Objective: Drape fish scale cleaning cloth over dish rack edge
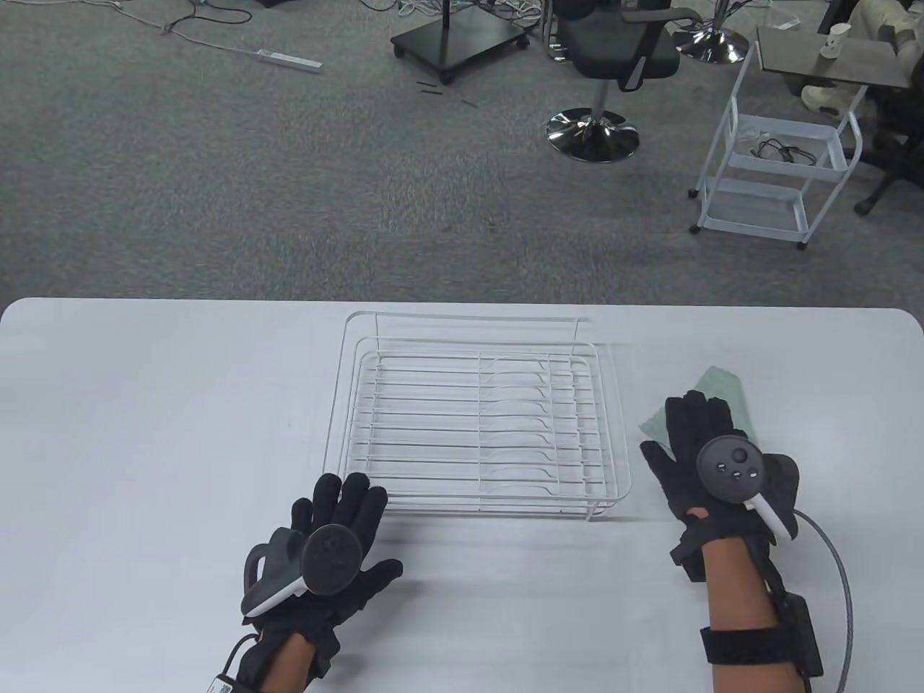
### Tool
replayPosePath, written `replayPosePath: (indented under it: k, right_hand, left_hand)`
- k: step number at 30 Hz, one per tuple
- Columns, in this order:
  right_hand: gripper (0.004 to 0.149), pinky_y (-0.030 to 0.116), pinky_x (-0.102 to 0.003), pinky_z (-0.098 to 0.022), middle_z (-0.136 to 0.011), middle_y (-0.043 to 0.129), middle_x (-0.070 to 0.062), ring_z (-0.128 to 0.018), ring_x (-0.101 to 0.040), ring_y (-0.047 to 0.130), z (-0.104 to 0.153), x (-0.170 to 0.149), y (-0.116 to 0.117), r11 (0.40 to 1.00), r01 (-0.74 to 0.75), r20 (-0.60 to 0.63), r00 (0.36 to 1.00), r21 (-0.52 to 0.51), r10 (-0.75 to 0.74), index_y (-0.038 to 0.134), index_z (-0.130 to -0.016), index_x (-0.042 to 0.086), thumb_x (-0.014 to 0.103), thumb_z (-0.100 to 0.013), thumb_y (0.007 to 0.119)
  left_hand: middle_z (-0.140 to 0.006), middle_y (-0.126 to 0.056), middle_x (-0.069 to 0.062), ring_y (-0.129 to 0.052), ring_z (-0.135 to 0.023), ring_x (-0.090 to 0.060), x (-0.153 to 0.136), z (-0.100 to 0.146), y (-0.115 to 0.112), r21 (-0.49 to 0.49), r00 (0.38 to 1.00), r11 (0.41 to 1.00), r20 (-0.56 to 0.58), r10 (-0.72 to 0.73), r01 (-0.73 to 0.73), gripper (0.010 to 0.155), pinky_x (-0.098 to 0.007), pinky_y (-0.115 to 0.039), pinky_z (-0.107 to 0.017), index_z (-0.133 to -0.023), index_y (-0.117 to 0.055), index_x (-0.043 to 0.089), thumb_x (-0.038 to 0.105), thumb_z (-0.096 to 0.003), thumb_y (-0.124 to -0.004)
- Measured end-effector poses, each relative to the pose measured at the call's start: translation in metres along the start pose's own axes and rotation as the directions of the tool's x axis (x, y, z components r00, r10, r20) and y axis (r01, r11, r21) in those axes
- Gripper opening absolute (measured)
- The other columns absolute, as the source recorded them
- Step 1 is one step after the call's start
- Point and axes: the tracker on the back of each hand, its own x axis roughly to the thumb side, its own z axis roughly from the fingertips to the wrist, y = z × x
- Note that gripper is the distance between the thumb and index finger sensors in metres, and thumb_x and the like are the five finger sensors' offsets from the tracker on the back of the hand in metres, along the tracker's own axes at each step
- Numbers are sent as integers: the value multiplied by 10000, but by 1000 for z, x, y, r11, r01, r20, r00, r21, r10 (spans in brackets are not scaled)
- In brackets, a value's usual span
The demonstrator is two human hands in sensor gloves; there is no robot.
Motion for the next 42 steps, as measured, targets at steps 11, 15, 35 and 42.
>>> replayPosePath:
  k: [11, 15, 35, 42]
  right_hand:
    - [733, 460, -737, -693, -1142, 365, -228, -1024, -522, 401, -58, -55, 72, 958, -121, -300, 933, 259, 199, 384, -1102, 112, 471, -578, 749]
    - [727, 653, -684, -632, -1086, 575, -214, -935, -505, 630, -54, -53, 66, 963, -222, -307, 915, 155, 261, 429, -1095, 127, 433, -554, 805]
    - [386, 859, -521, -470, -849, 863, -168, -683, -399, 903, 67, -55, 10, 500, 749, -2, 554, -434, -832, 802, -930, 132, 245, -561, 815]
    - [388, 842, -523, -492, -863, 858, -146, -708, -391, 892, 70, 53, 16, 242, 970, 229, 238, -8, -944, 796, -934, 149, 268, -566, 824]
  left_hand:
    - [-1223, -98, -23, 2, -1091, -374, -8, 2, 3, 12, 999, 999, -9, 42, -42, 931, -653, -170, -769, -1202, -203, 254, 633, -541, -737]
    - [-1224, -102, -25, -2, -1091, -377, -10, 1, 3, 9, 999, 999, -12, 48, -48, 925, -654, -173, -770, -1202, -208, 253, 630, -542, -736]
    - [-1228, -127, -33, -28, -1098, -384, -11, 12, 6, 65, 988, 986, 32, 152, -154, 892, -657, -196, -772, -1206, -236, 246, 609, -553, -724]
    - [-1245, -332, -101, -391, -1159, -478, -8, 27, 15, 236, 931, 903, 158, 329, -360, 863, -718, -455, -783, -1207, -339, 217, 578, -546, -760]
